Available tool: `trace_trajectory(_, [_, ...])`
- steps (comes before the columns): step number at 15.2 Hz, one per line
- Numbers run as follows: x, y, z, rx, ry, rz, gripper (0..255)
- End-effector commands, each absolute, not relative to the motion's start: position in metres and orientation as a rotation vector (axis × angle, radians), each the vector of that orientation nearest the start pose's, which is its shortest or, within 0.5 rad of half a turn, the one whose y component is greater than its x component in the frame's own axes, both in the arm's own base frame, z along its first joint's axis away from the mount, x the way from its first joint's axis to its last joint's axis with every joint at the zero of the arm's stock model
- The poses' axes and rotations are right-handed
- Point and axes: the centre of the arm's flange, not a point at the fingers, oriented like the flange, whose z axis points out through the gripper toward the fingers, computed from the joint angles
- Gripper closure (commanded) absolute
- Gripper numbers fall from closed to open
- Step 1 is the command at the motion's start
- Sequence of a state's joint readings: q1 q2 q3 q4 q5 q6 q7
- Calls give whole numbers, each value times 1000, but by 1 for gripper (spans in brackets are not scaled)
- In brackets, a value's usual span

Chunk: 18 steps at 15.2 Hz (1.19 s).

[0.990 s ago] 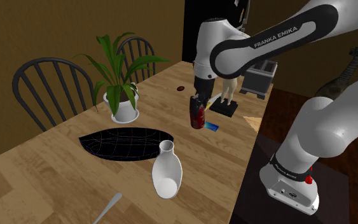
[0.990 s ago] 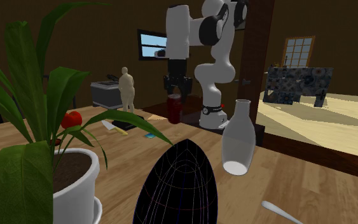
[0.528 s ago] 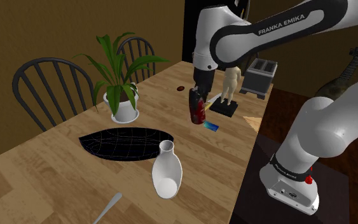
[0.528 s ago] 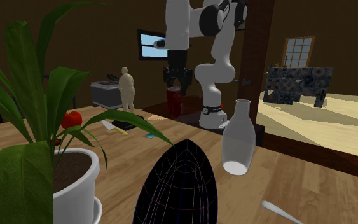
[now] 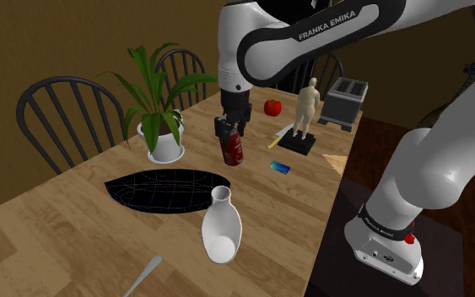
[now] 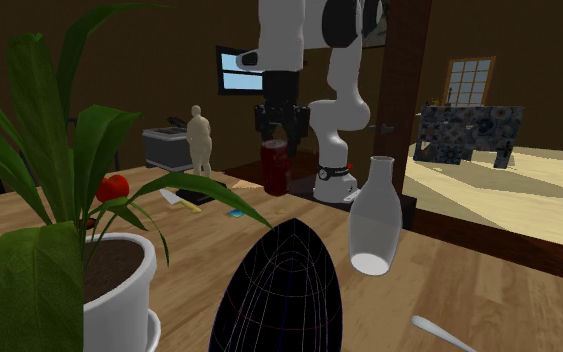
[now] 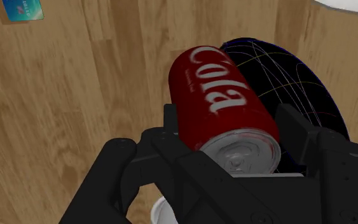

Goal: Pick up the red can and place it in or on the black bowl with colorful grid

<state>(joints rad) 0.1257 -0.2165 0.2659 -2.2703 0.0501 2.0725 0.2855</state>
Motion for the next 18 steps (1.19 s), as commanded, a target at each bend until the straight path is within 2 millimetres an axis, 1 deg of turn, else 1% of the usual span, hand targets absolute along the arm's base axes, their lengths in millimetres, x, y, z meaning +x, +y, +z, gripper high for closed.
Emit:
trace_trajectory(1, [459, 210, 449, -3146, -119, -25, 255])
trace_trajectory(14, [565, 344, 462, -3146, -119, -25, 255])
trace_trajectory(15, [576, 358, 464, -3146, -119, -25, 255])
trace_trajectory(18, [576, 358, 448, -3146, -119, -25, 255])
